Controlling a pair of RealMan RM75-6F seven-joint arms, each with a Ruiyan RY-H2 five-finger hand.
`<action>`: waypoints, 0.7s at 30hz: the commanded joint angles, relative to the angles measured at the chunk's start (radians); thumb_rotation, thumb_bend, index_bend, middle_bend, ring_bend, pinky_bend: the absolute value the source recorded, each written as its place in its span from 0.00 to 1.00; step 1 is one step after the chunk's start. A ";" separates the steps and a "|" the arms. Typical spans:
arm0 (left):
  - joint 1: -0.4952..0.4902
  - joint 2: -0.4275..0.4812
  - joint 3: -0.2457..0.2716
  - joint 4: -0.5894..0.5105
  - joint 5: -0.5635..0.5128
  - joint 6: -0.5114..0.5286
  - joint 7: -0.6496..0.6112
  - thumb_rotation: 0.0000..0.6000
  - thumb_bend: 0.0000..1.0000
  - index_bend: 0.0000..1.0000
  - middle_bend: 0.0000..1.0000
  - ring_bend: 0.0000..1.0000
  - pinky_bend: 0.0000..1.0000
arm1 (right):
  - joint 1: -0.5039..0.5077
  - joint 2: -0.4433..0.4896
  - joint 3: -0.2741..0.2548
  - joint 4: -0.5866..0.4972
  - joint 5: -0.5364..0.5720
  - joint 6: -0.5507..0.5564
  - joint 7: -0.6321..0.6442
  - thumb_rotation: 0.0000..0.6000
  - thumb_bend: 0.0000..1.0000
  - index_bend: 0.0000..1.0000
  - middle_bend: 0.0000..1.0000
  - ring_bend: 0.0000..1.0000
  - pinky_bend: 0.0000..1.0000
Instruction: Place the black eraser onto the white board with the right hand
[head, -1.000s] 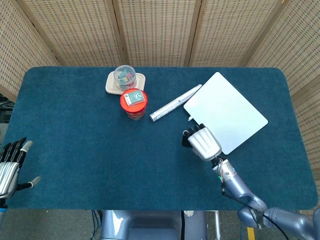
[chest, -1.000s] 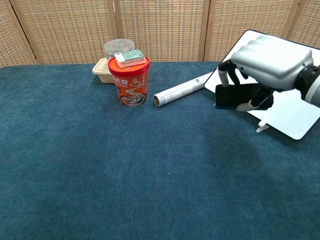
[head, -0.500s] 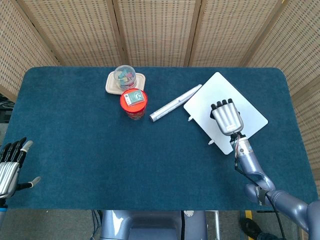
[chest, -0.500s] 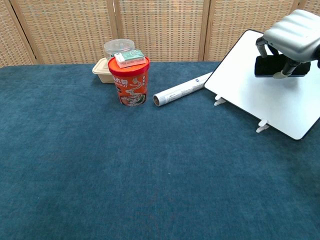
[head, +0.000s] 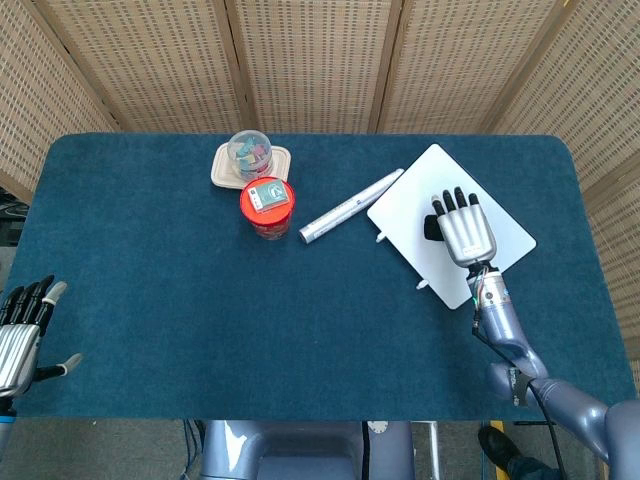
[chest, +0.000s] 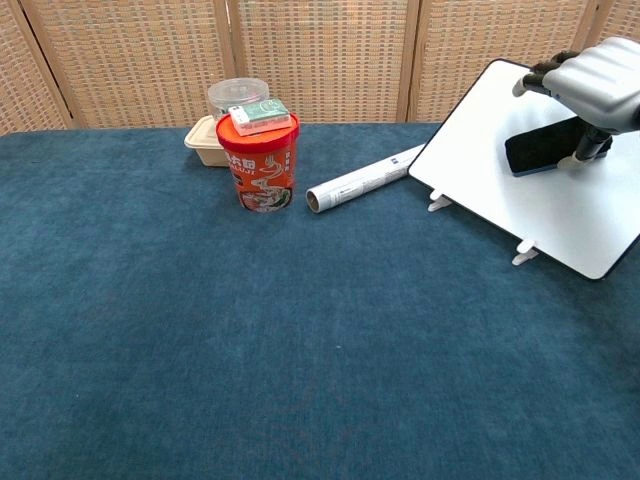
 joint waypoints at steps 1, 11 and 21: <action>-0.001 -0.001 0.000 0.001 0.001 -0.001 0.001 1.00 0.00 0.00 0.00 0.00 0.00 | -0.011 0.018 0.021 -0.075 0.053 0.010 -0.058 1.00 0.00 0.00 0.00 0.00 0.00; 0.003 0.005 0.002 0.000 0.006 0.007 -0.011 1.00 0.00 0.00 0.00 0.00 0.00 | -0.056 0.109 0.011 -0.253 -0.002 0.122 -0.027 1.00 0.00 0.00 0.00 0.00 0.00; 0.007 0.013 0.000 0.009 0.011 0.017 -0.044 1.00 0.00 0.00 0.00 0.00 0.00 | -0.286 0.323 -0.102 -0.536 -0.104 0.312 0.294 1.00 0.00 0.00 0.00 0.00 0.00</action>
